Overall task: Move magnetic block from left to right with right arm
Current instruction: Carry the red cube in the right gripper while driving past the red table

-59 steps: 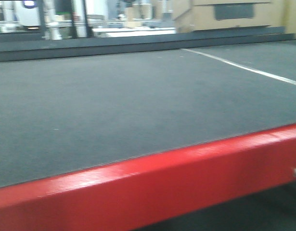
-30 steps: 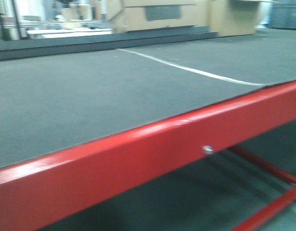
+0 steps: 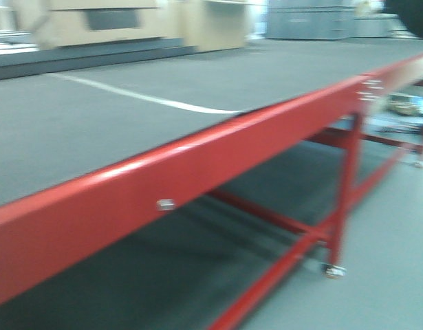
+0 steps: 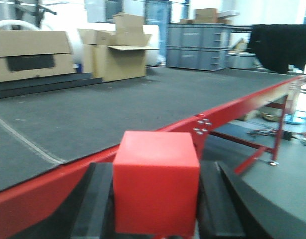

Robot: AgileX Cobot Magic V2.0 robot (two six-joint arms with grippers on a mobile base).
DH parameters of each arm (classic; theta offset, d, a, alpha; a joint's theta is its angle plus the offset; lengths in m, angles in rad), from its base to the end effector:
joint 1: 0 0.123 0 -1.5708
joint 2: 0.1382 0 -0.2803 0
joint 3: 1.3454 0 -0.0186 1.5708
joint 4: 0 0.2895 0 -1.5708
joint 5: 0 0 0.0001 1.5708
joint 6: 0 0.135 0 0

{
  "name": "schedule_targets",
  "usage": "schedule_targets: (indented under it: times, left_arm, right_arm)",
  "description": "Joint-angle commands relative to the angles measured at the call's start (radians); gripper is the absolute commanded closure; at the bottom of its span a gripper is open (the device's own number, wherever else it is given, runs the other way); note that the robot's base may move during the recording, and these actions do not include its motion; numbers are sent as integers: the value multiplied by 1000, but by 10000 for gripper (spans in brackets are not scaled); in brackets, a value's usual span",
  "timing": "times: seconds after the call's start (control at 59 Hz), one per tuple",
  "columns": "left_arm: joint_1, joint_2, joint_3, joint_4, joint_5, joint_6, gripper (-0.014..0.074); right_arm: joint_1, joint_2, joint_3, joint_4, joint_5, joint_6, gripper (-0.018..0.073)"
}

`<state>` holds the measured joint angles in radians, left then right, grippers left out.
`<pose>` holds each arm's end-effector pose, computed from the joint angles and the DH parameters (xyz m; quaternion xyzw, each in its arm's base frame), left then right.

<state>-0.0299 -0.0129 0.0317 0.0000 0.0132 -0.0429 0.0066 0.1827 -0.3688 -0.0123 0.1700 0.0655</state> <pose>0.1442 -0.0043 0.2037 -0.0045 0.6873 -0.0264 0.7259 0.1420 0.0007 0.3213 0.0164 0.6695 0.0216 0.7424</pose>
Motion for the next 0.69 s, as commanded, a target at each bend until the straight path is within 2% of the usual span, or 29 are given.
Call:
schedule_targets:
  times: [0.0,0.678]
  left_arm:
    - [-3,-6,9,0,-88,-4,713]
    - [-3,-6,9,0,-88,-4,713]
  right_arm:
    - [-7,9,-30,-10,-83,-12,347]
    - [-7,9,-30,-10,-83,-12,347]
